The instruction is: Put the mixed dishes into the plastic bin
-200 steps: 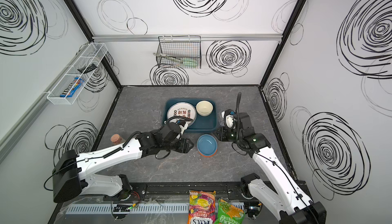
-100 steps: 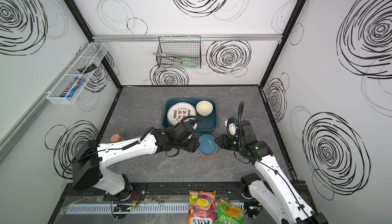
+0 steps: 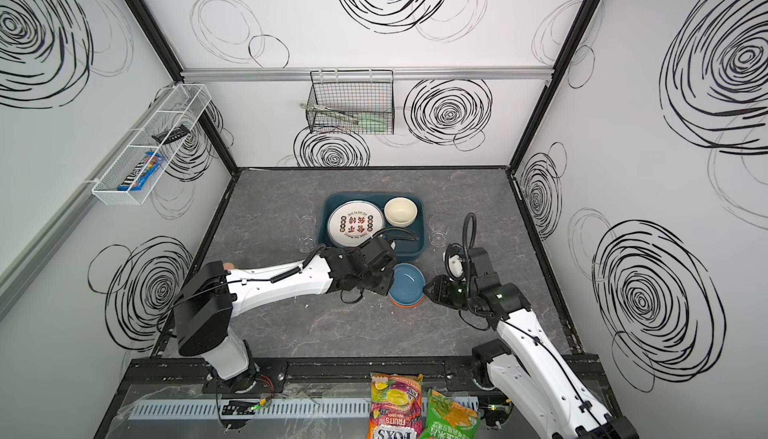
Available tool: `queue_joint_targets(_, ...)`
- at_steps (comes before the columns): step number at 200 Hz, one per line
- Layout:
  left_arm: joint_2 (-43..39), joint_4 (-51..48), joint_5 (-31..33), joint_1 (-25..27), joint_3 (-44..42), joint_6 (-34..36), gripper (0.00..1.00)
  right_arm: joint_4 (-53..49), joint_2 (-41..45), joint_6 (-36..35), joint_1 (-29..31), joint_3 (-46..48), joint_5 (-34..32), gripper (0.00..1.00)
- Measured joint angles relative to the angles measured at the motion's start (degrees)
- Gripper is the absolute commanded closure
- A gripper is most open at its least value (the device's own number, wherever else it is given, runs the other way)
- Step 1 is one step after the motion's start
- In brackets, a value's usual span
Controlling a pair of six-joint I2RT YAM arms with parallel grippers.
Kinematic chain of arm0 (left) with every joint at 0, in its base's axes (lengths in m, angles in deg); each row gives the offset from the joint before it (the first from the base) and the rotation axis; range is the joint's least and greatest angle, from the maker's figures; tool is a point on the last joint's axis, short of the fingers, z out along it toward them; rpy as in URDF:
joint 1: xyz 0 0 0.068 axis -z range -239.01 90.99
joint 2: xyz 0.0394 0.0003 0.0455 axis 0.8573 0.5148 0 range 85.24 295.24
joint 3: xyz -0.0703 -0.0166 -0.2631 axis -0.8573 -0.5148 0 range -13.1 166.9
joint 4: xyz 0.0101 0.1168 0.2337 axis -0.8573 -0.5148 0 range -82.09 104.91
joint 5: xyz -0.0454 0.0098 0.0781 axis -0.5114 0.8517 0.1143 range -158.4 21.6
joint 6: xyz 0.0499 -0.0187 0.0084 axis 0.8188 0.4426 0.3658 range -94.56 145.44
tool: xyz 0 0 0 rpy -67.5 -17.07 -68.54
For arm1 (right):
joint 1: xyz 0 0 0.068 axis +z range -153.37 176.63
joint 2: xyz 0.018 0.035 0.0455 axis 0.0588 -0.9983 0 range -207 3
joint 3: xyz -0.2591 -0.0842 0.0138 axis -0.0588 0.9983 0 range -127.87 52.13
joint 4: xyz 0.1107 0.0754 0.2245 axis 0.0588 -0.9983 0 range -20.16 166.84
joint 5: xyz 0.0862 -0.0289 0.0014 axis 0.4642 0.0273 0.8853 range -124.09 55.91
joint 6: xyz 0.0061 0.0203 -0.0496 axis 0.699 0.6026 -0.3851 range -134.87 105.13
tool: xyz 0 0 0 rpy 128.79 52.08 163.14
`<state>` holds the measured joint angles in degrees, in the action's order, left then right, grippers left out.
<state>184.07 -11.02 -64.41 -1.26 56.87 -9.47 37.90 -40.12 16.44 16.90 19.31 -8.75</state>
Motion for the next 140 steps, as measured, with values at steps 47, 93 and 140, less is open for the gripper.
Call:
queue_joint_targets(47,2.6,-1.0,0.6,0.0,1.7,0.3,0.73,0.0,0.0,0.2,0.0,0.0,-0.1,0.65)
queue_joint_targets(93,3.5,-1.0,0.7,0.0,2.0,0.5,0.83,0.0,0.0,0.4,0.0,0.0,-0.1,0.64)
queue_joint_targets(140,3.5,-1.2,0.8,0.0,2.1,0.6,0.89,0.0,0.0,0.4,0.0,0.0,-0.1,0.64)
